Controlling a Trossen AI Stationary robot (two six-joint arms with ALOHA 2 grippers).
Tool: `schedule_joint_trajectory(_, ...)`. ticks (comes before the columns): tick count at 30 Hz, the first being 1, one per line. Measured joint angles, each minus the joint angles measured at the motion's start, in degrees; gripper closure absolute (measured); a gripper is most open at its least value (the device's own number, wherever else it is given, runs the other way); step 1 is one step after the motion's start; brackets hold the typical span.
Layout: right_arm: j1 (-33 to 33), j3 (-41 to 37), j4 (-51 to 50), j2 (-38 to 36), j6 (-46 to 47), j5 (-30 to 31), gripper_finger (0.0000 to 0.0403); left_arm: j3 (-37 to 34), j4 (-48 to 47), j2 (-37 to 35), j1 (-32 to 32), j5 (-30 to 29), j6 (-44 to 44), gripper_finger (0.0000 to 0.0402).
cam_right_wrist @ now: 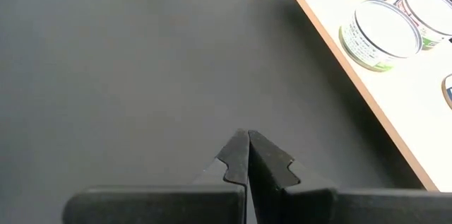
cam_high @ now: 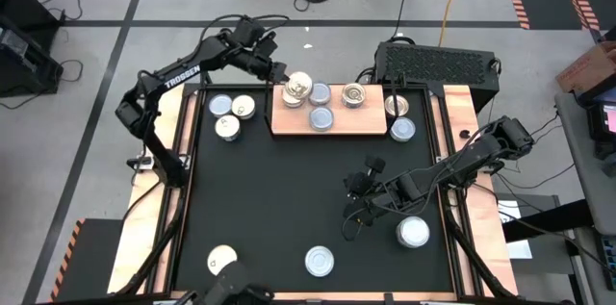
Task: Stack canned seafood by type on shelf
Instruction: Stack the bottom left blue tuna can on top of the blue tuna can on the shelf
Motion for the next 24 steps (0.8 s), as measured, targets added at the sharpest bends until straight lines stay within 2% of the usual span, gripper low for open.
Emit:
schedule_joint_trajectory(6, 0.0, 0.0, -0.01, 0.0, 0.0, 0.02, 0.0403, -0.02, 3.19, 3.94, 1.5, 0.05, -0.07, 0.0401)
schedule_joint_trajectory(11, -0.02, 0.0, -0.01, 0.0, 0.0, 0.05, 0.0403, -0.02, 6.07, 6.6, 2.59, 2.53, -1.44, 0.0401)
schedule_joint_trajectory(24, -0.42, 0.0, -0.01, 0.0, -0.2, 0.26, 0.0403, -0.02, 7.38, 7.14, 6.73, 4.5, -0.71, 0.0402)
